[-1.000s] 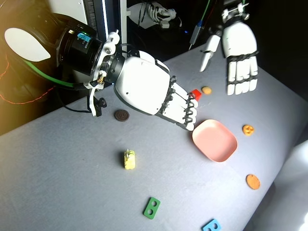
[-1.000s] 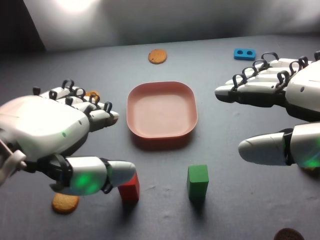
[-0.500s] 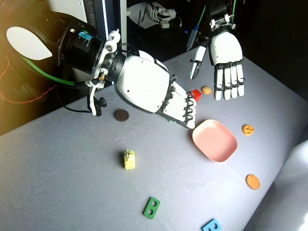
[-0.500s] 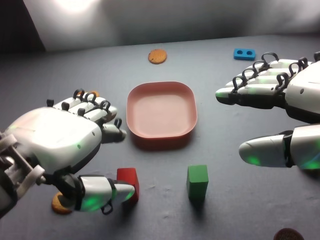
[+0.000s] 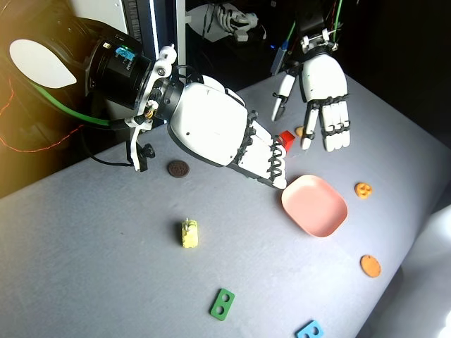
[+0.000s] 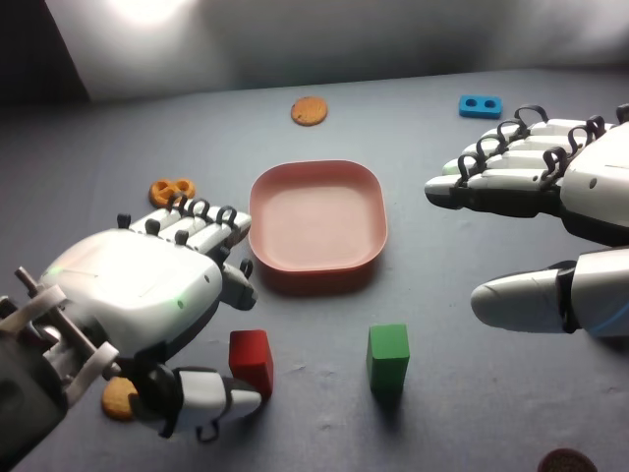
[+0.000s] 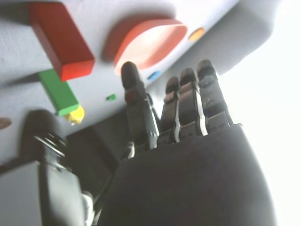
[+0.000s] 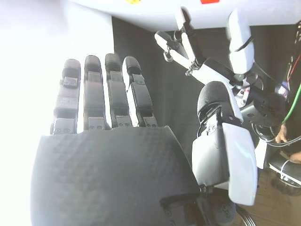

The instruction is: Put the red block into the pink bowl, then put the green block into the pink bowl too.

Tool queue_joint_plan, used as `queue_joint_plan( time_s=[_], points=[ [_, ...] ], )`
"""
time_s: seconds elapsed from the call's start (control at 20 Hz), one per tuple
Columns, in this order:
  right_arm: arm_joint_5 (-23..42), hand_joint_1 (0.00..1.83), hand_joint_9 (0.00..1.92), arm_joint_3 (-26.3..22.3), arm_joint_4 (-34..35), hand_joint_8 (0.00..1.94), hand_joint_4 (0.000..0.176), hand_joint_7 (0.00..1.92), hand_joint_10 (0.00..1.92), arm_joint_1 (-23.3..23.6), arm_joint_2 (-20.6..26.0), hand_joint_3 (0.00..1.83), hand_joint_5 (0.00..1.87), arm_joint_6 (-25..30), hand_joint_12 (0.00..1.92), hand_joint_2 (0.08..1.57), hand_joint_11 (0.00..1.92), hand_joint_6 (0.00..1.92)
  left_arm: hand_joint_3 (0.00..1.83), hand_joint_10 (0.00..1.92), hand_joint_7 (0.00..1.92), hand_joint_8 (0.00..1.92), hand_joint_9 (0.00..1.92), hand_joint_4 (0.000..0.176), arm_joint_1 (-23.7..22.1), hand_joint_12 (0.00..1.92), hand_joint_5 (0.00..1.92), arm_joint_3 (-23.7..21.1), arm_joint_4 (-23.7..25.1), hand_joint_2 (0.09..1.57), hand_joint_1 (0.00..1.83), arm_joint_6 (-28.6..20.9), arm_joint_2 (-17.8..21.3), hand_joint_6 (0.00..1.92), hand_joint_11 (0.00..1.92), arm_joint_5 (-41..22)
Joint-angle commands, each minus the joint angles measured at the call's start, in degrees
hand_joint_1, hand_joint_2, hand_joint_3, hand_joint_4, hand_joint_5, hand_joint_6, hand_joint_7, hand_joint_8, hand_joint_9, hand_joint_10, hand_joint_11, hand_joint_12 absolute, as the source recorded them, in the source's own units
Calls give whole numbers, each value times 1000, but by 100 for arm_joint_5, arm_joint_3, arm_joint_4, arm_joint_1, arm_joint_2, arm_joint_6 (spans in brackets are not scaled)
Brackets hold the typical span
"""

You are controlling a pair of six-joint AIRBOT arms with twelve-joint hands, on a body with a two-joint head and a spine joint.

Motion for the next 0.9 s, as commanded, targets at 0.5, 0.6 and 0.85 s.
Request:
queue_joint_plan(
  time_s=[0.5, 0.6, 0.85],
  points=[
    [624, 0, 119, -7, 38, 3, 0, 174, 4, 50, 40, 2, 202, -35, 245, 1202, 0, 3, 2, 0, 0, 0, 0, 24, 14, 0, 763, 233, 379, 949, 822, -152, -295, 14, 0, -662],
    [624, 0, 108, -7, 38, 2, 0, 164, 2, 50, 39, 0, 197, -61, 221, 1196, 0, 1, 9, 0, 0, 0, 0, 19, 14, 0, 769, 274, 371, 968, 819, -176, -361, 14, 0, -696],
    [625, 0, 117, -7, 38, 1, 0, 167, 1, 50, 39, 0, 192, -92, 301, 1193, 0, 0, 8, 0, 0, 0, 0, 70, 29, 0, 810, 391, 343, 980, 849, -232, -450, 23, 0, -744]
  ],
)
